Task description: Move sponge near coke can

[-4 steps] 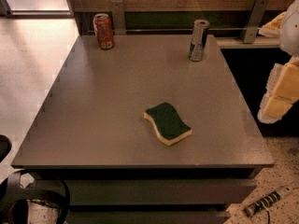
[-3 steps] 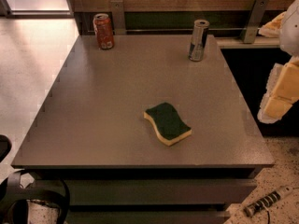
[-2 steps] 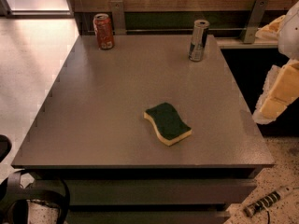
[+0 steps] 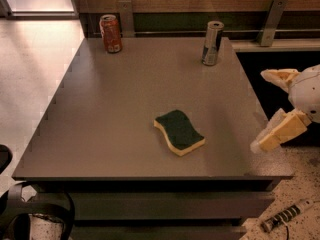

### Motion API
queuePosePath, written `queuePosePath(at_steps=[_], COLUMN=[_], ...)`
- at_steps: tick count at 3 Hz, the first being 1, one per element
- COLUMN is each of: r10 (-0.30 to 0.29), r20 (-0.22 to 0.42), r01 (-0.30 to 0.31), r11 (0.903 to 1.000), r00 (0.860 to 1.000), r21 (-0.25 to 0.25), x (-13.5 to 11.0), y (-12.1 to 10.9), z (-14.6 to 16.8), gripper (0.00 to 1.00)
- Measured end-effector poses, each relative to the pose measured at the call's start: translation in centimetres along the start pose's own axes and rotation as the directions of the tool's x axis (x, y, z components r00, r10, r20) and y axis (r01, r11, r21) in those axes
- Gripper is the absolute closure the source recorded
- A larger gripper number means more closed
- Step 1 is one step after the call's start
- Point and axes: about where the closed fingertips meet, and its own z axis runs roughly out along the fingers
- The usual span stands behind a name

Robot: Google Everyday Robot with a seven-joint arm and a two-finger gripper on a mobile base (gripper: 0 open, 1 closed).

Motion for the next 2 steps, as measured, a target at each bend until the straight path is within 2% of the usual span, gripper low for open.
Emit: queuePosePath(at_steps=[1, 2], r10=[0.068, 0.115], r20=[0.278, 0.417], r01=[-0.045, -0.063], r11=[0.995, 0.9886], r00=[0.958, 0.902], r21=[-0.089, -0.137], x=[-2.1, -5.1], y=[2.3, 4.0], z=[3.6, 4.7], gripper=[0.0, 0.0])
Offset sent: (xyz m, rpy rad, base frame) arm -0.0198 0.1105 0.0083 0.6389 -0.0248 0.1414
